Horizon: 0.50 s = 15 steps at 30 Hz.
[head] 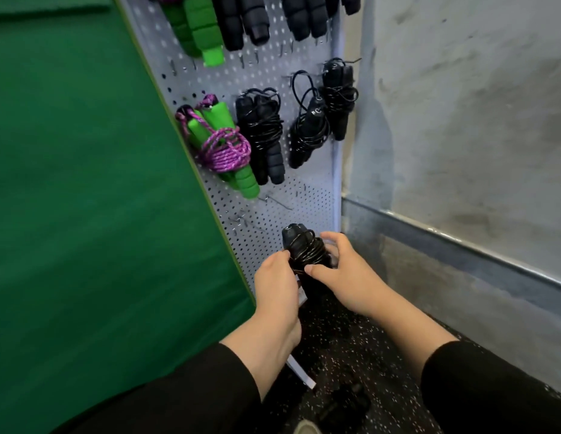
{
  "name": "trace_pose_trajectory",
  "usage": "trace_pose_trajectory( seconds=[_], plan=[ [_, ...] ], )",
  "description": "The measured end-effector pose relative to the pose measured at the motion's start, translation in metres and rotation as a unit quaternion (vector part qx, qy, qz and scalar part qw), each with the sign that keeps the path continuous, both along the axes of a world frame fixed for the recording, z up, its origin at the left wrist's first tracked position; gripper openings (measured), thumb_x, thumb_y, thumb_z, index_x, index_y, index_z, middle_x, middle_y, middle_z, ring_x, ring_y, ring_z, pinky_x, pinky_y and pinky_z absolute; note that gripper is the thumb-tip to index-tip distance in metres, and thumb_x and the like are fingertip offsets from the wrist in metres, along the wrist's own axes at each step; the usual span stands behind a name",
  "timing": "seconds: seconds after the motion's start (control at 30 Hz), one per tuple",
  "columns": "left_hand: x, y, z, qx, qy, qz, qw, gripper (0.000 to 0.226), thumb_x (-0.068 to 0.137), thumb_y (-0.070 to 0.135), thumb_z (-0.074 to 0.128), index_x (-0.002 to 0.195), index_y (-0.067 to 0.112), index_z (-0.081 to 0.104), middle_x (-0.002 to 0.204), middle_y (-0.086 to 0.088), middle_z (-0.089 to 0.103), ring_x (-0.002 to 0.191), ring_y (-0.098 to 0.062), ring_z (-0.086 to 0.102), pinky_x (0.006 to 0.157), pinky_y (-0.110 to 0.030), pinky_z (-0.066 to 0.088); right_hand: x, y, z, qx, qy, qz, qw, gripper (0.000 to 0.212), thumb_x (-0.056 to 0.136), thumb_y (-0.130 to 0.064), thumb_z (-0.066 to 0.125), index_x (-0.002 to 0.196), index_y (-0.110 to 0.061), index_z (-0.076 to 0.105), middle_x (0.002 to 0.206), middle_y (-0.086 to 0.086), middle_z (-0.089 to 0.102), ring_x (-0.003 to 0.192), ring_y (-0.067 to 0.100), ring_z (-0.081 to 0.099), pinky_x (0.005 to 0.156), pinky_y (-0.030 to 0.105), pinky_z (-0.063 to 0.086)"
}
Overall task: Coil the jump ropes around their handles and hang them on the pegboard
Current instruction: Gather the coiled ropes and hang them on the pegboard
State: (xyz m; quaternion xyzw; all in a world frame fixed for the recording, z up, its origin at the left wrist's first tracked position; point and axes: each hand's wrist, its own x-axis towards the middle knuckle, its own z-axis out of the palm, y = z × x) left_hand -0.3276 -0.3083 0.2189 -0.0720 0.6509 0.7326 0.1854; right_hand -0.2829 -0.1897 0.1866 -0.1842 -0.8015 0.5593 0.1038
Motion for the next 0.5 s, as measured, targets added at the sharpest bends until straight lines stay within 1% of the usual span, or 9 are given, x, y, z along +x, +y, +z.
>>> trace_pose_trajectory(
  seconds=[0.1, 0.13, 0.2, 0.23, 0.27, 0.33, 0.4, 0.43, 0.5],
  plan=[
    [-0.006, 0.0, -0.006, -0.024, 0.02, 0.024, 0.999, 0.024, 0.1, 0.021, 0.052, 0.082, 0.014, 0.065, 0.082, -0.005, 0.065, 0.079, -0.019, 0.058, 0.079, -0.041, 0.052, -0.013, -0.006, -0.001, -0.024, 0.001, -0.001, 1.0, 0.063, 0.084, -0.037, 0.075, 0.14, -0.032, 0.046, 0.14, -0.01, 0.056, 0.125, 0.007, 0.056, 0.104, 0.026, 0.044],
    [-0.008, 0.0, -0.009, -0.033, 0.02, 0.034, 0.999, 0.024, 0.101, 0.024, 0.052, 0.085, 0.014, 0.067, 0.086, -0.004, 0.068, 0.081, -0.02, 0.06, 0.081, -0.043, 0.053, -0.017, -0.009, -0.002, -0.023, 0.001, 0.001, 1.0, 0.061, 0.085, -0.038, 0.074, 0.14, -0.032, 0.048, 0.138, -0.013, 0.056, 0.122, 0.005, 0.056, 0.1, 0.02, 0.044],
    [-0.012, 0.0, -0.015, -0.038, 0.006, 0.051, 0.998, 0.022, 0.103, 0.027, 0.05, 0.102, 0.015, 0.068, 0.099, -0.005, 0.072, 0.087, -0.021, 0.063, 0.082, -0.04, 0.052, -0.023, -0.014, -0.002, -0.007, -0.003, 0.006, 1.0, 0.051, 0.092, -0.03, 0.069, 0.14, -0.03, 0.052, 0.128, -0.017, 0.056, 0.106, -0.004, 0.058, 0.082, 0.005, 0.041],
    [-0.013, 0.0, -0.017, -0.042, 0.002, 0.055, 0.998, 0.022, 0.103, 0.026, 0.049, 0.108, 0.016, 0.067, 0.103, -0.007, 0.071, 0.09, -0.021, 0.064, 0.085, -0.04, 0.053, -0.025, -0.015, -0.004, 0.0, -0.003, 0.008, 1.0, 0.047, 0.094, -0.026, 0.067, 0.139, -0.029, 0.052, 0.12, -0.019, 0.056, 0.097, -0.009, 0.057, 0.074, 0.001, 0.041],
    [-0.014, 0.0, -0.019, -0.045, 0.002, 0.057, 0.997, 0.022, 0.103, 0.025, 0.048, 0.11, 0.015, 0.067, 0.106, -0.009, 0.071, 0.092, -0.022, 0.065, 0.088, -0.04, 0.053, -0.027, -0.016, -0.006, -0.001, -0.003, 0.007, 1.0, 0.045, 0.096, -0.024, 0.065, 0.139, -0.028, 0.053, 0.113, -0.023, 0.054, 0.089, -0.015, 0.054, 0.07, -0.001, 0.04],
    [-0.015, 0.002, -0.021, -0.045, 0.0, 0.054, 0.998, 0.027, 0.101, 0.023, 0.047, 0.116, 0.013, 0.067, 0.113, -0.013, 0.071, 0.1, -0.027, 0.066, 0.097, -0.044, 0.053, -0.03, -0.016, -0.01, -0.009, -0.004, 0.003, 1.0, 0.045, 0.097, -0.021, 0.063, 0.141, -0.026, 0.052, 0.107, -0.024, 0.051, 0.082, -0.022, 0.051, 0.068, -0.004, 0.038],
    [-0.015, 0.002, -0.022, -0.05, -0.004, 0.053, 0.997, 0.033, 0.1, 0.025, 0.046, 0.123, 0.012, 0.066, 0.12, -0.017, 0.068, 0.113, -0.033, 0.064, 0.101, -0.048, 0.051, -0.031, -0.016, -0.008, -0.018, -0.007, 0.004, 1.0, 0.044, 0.098, -0.019, 0.061, 0.141, -0.026, 0.053, 0.108, -0.02, 0.054, 0.078, -0.028, 0.052, 0.066, -0.004, 0.038],
    [-0.015, 0.003, -0.023, -0.049, -0.005, 0.053, 0.997, 0.033, 0.101, 0.024, 0.046, 0.125, 0.012, 0.065, 0.12, -0.015, 0.068, 0.113, -0.031, 0.064, 0.101, -0.046, 0.05, -0.032, -0.015, -0.007, -0.016, -0.007, 0.005, 1.0, 0.043, 0.098, -0.019, 0.061, 0.14, -0.027, 0.054, 0.11, -0.017, 0.057, 0.08, -0.028, 0.053, 0.067, -0.004, 0.039],
    [-0.016, 0.004, -0.025, -0.039, -0.006, 0.061, 0.997, 0.03, 0.103, 0.021, 0.045, 0.125, 0.014, 0.064, 0.116, -0.009, 0.069, 0.103, -0.019, 0.064, 0.095, -0.037, 0.051, -0.035, -0.014, -0.003, -0.002, -0.007, 0.008, 1.0, 0.044, 0.097, -0.021, 0.061, 0.14, -0.026, 0.055, 0.121, -0.014, 0.061, 0.093, -0.019, 0.057, 0.075, -0.001, 0.039]
  ],
)
